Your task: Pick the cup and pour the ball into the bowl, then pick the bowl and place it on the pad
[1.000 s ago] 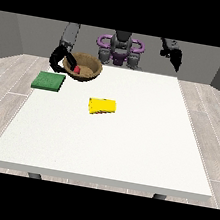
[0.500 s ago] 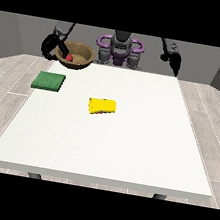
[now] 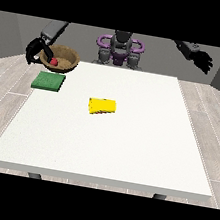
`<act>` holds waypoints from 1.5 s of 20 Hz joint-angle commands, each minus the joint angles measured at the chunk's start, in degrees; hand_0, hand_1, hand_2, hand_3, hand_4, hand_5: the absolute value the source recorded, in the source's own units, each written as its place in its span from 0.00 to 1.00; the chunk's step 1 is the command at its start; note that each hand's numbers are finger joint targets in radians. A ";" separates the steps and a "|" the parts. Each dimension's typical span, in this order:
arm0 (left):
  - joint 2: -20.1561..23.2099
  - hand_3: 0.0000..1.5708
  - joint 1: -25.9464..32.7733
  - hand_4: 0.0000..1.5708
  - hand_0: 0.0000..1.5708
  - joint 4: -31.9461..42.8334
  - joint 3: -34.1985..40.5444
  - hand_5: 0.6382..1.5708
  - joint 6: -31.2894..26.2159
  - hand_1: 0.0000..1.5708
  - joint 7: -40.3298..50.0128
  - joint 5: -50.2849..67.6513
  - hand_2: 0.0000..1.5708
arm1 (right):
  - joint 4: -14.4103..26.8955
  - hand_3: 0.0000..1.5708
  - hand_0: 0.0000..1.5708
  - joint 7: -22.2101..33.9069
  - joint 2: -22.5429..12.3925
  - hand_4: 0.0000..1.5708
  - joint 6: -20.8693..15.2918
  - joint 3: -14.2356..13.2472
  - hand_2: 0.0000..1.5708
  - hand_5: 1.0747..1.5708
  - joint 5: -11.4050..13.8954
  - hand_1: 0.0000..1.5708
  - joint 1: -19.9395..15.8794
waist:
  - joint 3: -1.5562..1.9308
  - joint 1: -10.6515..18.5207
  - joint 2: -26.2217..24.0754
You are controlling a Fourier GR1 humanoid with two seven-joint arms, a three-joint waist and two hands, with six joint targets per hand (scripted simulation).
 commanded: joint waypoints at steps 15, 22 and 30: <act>15.70 0.00 -4.42 0.75 0.00 6.62 11.68 0.98 -11.64 0.00 -4.37 9.54 0.00 | 8.95 0.74 0.69 -7.15 -6.91 0.00 -4.31 -8.78 0.78 0.90 -2.89 0.69 -5.05 | 0.06 3.27 13.17; 15.53 0.00 -2.41 0.75 0.00 8.15 11.28 0.98 -11.87 0.00 -4.34 9.14 0.00 | 10.29 0.08 0.00 -5.35 -8.49 0.00 3.15 -7.36 0.12 0.64 -3.57 0.00 -5.64 | 0.03 1.66 8.45; 3.61 0.00 -0.39 0.57 0.00 1.39 0.05 0.99 -6.89 0.00 5.64 5.23 0.00 | 7.39 0.00 0.00 2.65 -4.97 0.26 5.80 -2.97 0.00 0.62 -2.21 0.00 -10.33 | -0.08 0.47 -8.21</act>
